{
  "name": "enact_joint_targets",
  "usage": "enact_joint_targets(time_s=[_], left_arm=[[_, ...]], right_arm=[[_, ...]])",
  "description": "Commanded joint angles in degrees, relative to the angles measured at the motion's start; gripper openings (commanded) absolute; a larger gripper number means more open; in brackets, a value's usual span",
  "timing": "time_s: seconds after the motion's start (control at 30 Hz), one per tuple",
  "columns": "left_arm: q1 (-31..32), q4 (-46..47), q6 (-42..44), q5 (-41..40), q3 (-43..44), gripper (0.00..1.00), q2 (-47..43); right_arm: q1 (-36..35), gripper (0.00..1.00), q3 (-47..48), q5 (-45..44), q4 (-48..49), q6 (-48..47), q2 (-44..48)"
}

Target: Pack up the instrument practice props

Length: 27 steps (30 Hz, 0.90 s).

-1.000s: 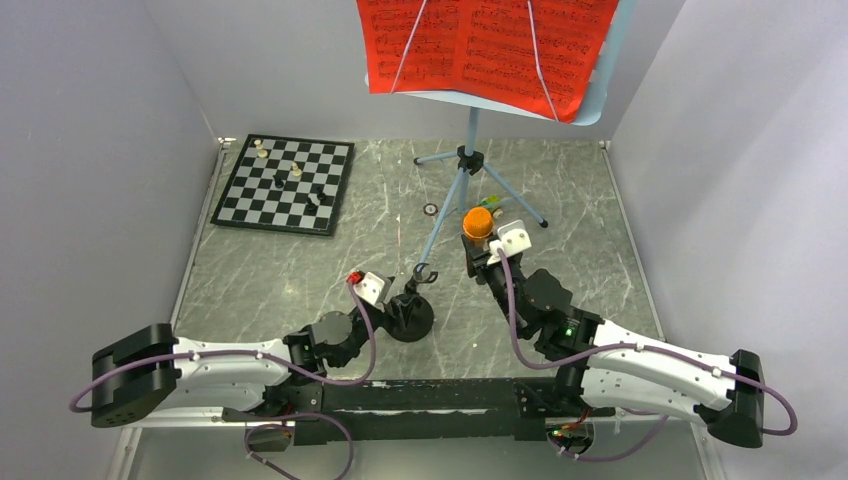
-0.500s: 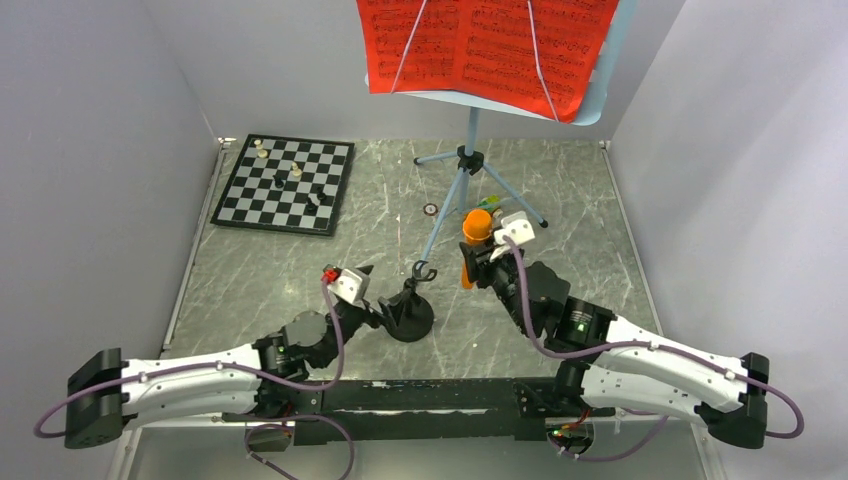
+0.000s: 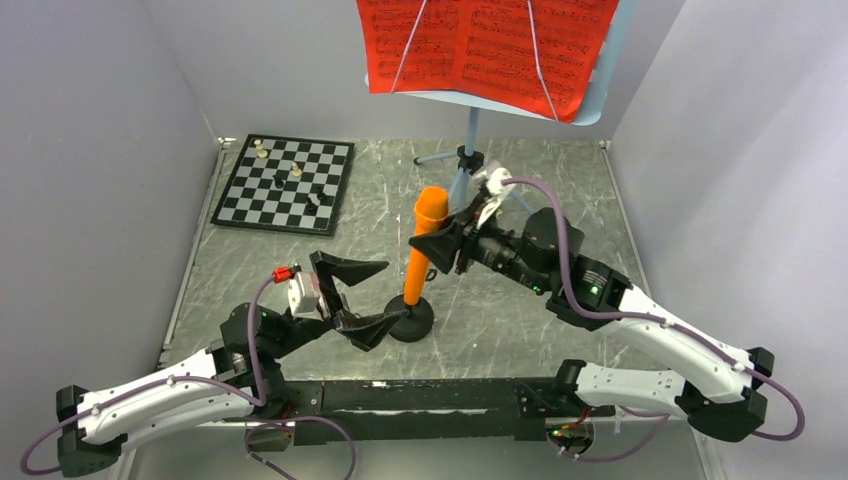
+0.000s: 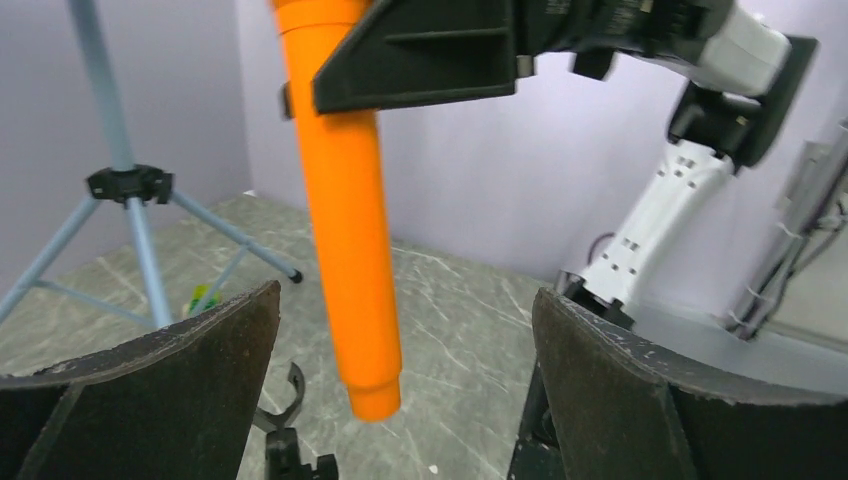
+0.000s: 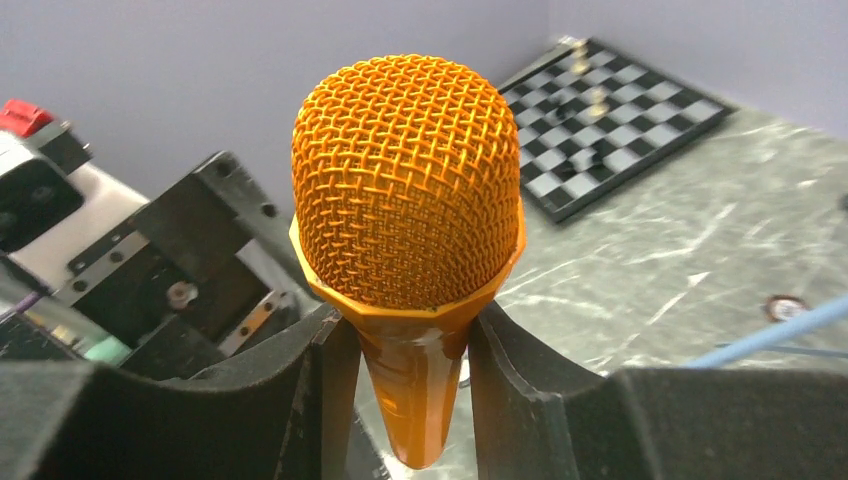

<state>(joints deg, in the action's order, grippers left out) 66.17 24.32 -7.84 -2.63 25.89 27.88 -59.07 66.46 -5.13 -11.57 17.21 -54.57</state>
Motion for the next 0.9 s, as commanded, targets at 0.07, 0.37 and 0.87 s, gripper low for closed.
enact_joint_targets(time_s=[0.07, 0.37, 0.87], left_arm=[[-2.0, 1.5, -2.3, 11.9, 2.3, 0.99, 0.3], [-2.0, -7.5, 1.3, 6.5, 7.0, 0.89, 5.0], [-3.8, 1.0, -5.8, 4.0, 0.0, 0.98, -0.5]], right_arm=[[0.4, 0.0, 4.8, 16.8, 1.7, 6.6, -5.8], [0.4, 0.0, 4.3, 24.6, 7.4, 10.5, -10.3], [0.4, 0.0, -3.9, 26.8, 21.9, 10.3, -7.3]])
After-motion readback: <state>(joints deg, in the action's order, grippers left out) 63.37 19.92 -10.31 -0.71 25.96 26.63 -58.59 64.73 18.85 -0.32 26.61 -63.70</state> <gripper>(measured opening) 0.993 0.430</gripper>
